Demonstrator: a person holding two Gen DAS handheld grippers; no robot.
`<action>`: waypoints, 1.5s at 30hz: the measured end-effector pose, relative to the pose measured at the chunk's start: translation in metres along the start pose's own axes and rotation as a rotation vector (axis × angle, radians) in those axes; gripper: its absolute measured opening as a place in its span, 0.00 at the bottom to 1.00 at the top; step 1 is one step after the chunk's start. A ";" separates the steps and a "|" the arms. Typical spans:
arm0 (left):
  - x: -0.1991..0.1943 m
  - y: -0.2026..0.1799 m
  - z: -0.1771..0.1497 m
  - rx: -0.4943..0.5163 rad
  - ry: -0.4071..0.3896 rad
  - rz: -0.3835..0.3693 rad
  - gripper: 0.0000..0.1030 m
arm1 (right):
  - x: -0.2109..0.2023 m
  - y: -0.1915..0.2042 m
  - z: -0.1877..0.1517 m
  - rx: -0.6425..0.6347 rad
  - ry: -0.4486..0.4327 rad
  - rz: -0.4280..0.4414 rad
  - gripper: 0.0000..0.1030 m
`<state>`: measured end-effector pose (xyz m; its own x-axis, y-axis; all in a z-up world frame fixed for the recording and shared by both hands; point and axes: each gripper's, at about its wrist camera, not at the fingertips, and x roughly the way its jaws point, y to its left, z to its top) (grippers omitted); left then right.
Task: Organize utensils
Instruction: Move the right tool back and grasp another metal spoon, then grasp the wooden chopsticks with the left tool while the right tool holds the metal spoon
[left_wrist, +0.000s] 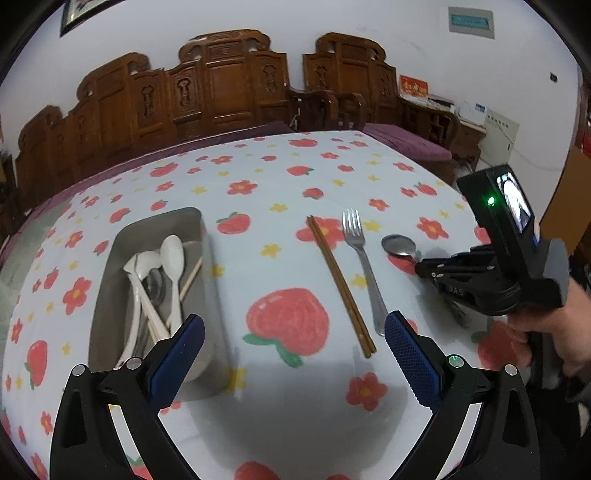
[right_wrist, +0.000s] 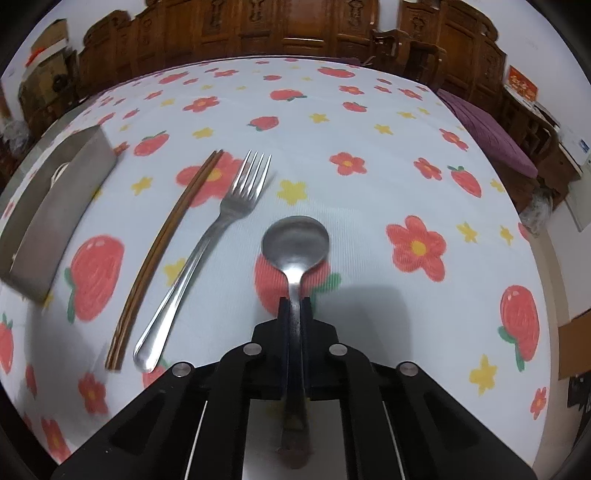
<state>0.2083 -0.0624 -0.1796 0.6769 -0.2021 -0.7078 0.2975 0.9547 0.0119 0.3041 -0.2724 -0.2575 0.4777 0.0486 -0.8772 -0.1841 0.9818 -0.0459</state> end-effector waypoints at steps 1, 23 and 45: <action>0.002 -0.003 -0.001 0.006 0.009 0.004 0.92 | -0.001 -0.001 -0.003 -0.004 0.000 0.006 0.07; 0.071 -0.031 -0.020 0.053 0.196 0.081 0.90 | -0.066 -0.018 -0.021 -0.010 -0.139 0.133 0.07; 0.082 -0.030 -0.009 0.033 0.220 0.039 0.51 | -0.070 -0.008 -0.022 -0.038 -0.150 0.154 0.07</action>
<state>0.2482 -0.1058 -0.2443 0.5265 -0.1089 -0.8432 0.2982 0.9524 0.0632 0.2533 -0.2873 -0.2064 0.5638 0.2271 -0.7940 -0.2954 0.9533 0.0629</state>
